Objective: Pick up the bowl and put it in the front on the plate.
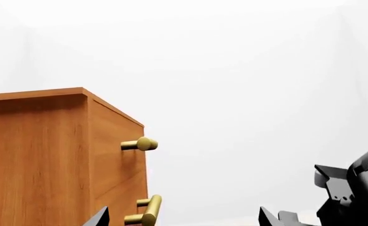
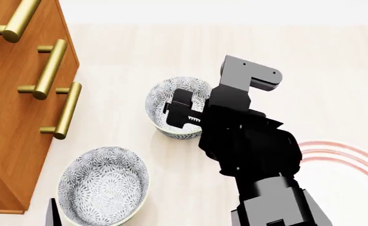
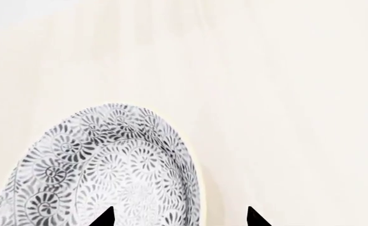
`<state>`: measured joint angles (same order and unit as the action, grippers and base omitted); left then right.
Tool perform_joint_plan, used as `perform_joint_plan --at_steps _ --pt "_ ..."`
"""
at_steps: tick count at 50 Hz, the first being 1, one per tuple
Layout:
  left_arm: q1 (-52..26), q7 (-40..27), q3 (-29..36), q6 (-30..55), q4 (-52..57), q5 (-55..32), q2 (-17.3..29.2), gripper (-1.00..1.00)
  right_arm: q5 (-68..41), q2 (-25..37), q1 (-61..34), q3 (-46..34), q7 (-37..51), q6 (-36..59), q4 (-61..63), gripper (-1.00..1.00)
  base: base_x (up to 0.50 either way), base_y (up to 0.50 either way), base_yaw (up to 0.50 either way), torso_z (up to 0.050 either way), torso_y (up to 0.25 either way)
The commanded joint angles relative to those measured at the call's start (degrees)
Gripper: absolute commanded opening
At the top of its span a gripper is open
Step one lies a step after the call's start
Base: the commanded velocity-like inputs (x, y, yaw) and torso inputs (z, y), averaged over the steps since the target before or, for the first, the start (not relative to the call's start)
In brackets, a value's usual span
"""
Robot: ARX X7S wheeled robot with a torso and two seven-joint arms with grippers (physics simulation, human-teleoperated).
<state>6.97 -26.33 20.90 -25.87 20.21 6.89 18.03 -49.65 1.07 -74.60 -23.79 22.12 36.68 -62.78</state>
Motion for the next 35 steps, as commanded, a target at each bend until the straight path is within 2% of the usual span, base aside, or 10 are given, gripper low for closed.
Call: perform_joint_plan --at_steps 1,32,33,35 --pt "0.0 -0.2 0.3 0.2 0.1 0.0 0.2 1.0 -0.5 -0.2 0.2 -1.5 -0.3 -1.0 -0.9 1.0 0.0 0.0 0.0 0.0 0.0" --pt "-0.3 -0.6 1.1 0.4 -0.2 0.2 0.6 1.0 -8.2 -0.6 -0.8 -9.3 -1.1 -5.1 -6.0 1.0 0.0 0.0 0.0 0.0 0.0" --pt "-0.3 -0.7 1.2 0.4 -0.2 0.2 0.6 1.0 -8.3 -0.5 -0.7 -9.4 -1.0 -5.1 -5.7 -1.0 0.0 0.0 0.0 0.0 0.0" --pt "-0.3 -0.7 1.2 0.4 -0.2 0.3 0.6 1.0 -8.5 -0.3 -0.5 -9.6 -0.6 -5.0 -4.9 -1.0 0.0 0.0 0.0 0.0 0.0"
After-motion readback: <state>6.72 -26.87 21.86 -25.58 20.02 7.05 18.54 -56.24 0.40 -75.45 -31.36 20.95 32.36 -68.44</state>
